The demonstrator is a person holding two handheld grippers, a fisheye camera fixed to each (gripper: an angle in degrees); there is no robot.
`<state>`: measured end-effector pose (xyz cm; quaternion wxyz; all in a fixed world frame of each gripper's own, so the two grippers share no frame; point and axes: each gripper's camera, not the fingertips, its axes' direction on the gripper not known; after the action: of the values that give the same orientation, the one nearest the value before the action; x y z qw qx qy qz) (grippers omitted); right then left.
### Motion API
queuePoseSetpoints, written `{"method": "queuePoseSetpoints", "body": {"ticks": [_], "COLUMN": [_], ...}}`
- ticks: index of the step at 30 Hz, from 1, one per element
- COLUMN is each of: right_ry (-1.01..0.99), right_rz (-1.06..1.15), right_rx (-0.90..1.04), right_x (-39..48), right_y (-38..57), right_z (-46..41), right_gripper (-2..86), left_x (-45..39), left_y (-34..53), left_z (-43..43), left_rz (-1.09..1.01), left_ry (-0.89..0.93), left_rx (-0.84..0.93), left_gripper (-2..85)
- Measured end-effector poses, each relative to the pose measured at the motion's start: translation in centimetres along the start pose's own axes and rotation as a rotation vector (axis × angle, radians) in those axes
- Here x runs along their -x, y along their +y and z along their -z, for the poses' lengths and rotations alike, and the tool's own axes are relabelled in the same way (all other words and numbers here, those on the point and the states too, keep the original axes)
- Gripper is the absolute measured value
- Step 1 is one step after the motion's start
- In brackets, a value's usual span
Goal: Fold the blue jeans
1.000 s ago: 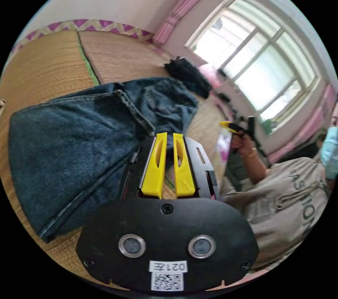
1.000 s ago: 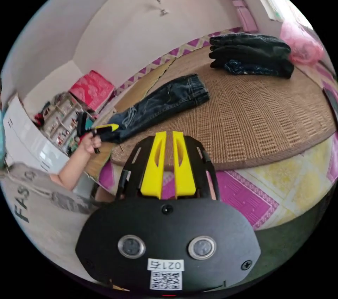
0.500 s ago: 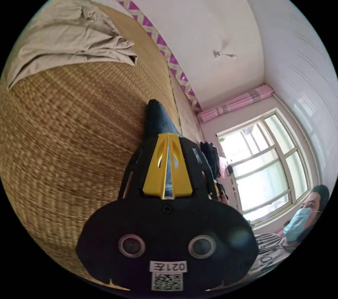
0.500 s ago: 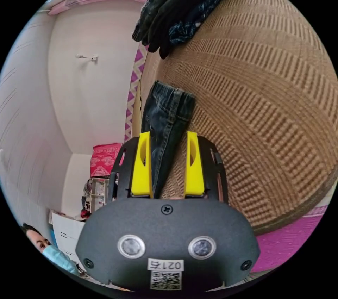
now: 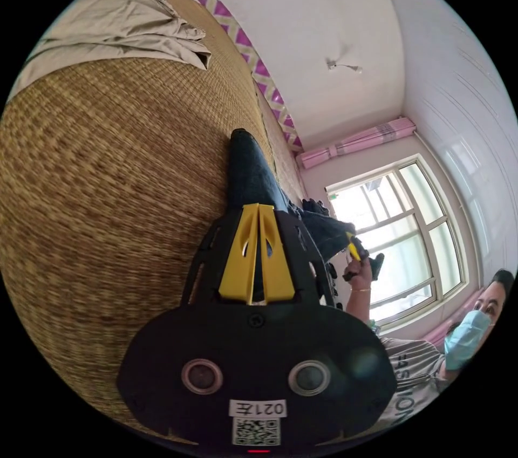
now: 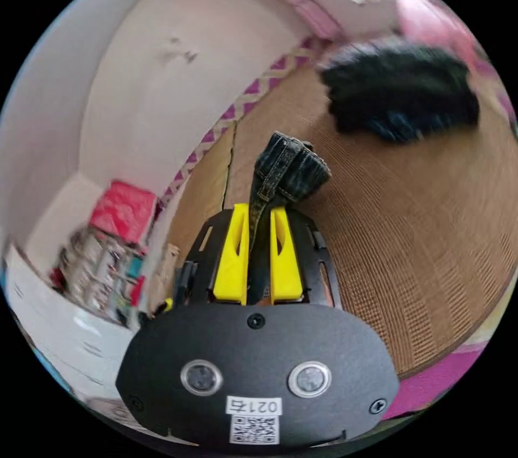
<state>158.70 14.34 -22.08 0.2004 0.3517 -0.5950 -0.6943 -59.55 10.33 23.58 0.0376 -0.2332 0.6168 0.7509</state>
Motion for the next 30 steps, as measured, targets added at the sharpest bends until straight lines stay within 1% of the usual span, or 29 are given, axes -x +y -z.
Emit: {"method": "queuePoseSetpoints", "body": {"ticks": [1, 2, 3, 4, 5, 7, 8, 10, 11, 12, 13, 14, 15, 16, 18, 20, 22, 24, 26, 27, 29, 30], "right_ry": [0.078, 0.126, 0.223, 0.294, 0.320, 0.399, 0.411, 0.455, 0.463, 0.477, 0.511, 0.527, 0.541, 0.534, 0.501, 0.470, 0.434, 0.471, 0.496, 0.494, 0.471, 0.432], "right_rz": [0.193, 0.298, 0.506, 0.688, 0.771, 1.078, 1.142, 1.372, 1.424, 1.511, 1.561, 1.566, 1.560, 1.511, 1.437, 1.423, 1.492, 1.579, 1.629, 1.651, 1.650, 1.625], "right_rx": [0.011, 0.018, 0.029, 0.027, 0.025, 0.032, 0.030, 0.022, 0.040, 0.123, 0.217, 0.205, 0.147, 0.109, 0.085, 0.069, 0.073, 0.101, 0.076, 0.043, 0.078, 0.118], "right_x": [8.0, 12.2, 20.3, 27.6, 31.0, 42.0, 44.2, 50.4, 51.4, 52.8, 53.5, 53.8, 54.8, 56.1, 58.0, 59.8, 61.1, 60.8, 59.1, 58.0, 56.9, 56.2], "right_y": [0.1, 0.5, 2.3, 5.2, 6.9, 15.1, 17.4, 26.6, 28.8, 32.7, 35.6, 36.3, 36.6, 35.8, 34.3, 34.3, 37.3, 40.7, 42.9, 43.5, 43.2, 42.4], "right_z": [-0.3, -0.6, -1.7, -3.2, -4.0, -8.4, -9.7, -15.6, -17.4, -21.2, -24.3, -24.9, -24.7, -23.9, -22.9, -23.0, -25.1, -27.8, -29.7, -30.0, -29.9, -29.3], "right_gripper": [6.7, 6.7, 6.7, 6.7, 6.7, 6.6, 6.5, 6.3, 6.3, 6.2, 6.1, 6.1, 6.0, 6.0, 6.0, 6.0, 6.1, 6.2, 6.3, 6.3, 6.0, 5.7], "left_x": [0.5, 0.8, 1.4, 2.0, 2.3, 3.6, 3.9, 4.8, 5.0, 5.3, 5.6, 5.7, 5.9, 6.0, 6.0, 6.0, 6.1, 6.1, 5.6, 5.4, 5.4, 5.3], "left_y": [0.4, 0.6, 0.9, 1.3, 1.5, 2.2, 2.4, 3.0, 3.1, 3.4, 3.6, 3.7, 3.9, 4.1, 4.2, 4.3, 4.3, 4.4, 4.3, 4.4, 5.0, 5.7], "left_z": [0.0, 0.0, 0.0, 0.0, 0.0, 0.0, 0.0, 0.0, 0.0, 0.1, 0.2, 0.1, 0.1, 0.1, 0.1, -0.1, -0.1, 0.0, 0.1, 0.5, 2.3, 4.2], "left_rz": [0.005, 0.009, 0.019, 0.030, 0.036, 0.060, 0.065, 0.083, 0.084, 0.091, 0.095, 0.095, 0.100, 0.102, 0.103, 0.108, 0.127, 0.142, 0.133, 0.137, 0.162, 0.166], "left_ry": [0.004, 0.007, 0.017, 0.034, 0.045, 0.093, 0.106, 0.141, 0.147, 0.150, 0.155, 0.162, 0.164, 0.161, 0.153, 0.150, 0.139, 0.120, 0.110, 0.104, 0.111, 0.137], "left_rx": [0.000, 0.001, 0.001, 0.000, 0.000, 0.001, 0.002, 0.004, 0.004, -0.002, -0.005, -0.003, -0.004, -0.004, 0.001, 0.007, 0.010, 0.014, 0.013, -0.006, -0.110, -0.228], "left_gripper": [-0.9, -0.9, -0.9, -0.9, -0.9, -0.9, -0.9, -0.9, -0.9, -0.9, -0.9, -0.9, -0.9, -0.9, -0.9, -0.9, -0.9, -0.9, -0.9, -0.9, -0.9, -0.9]}}
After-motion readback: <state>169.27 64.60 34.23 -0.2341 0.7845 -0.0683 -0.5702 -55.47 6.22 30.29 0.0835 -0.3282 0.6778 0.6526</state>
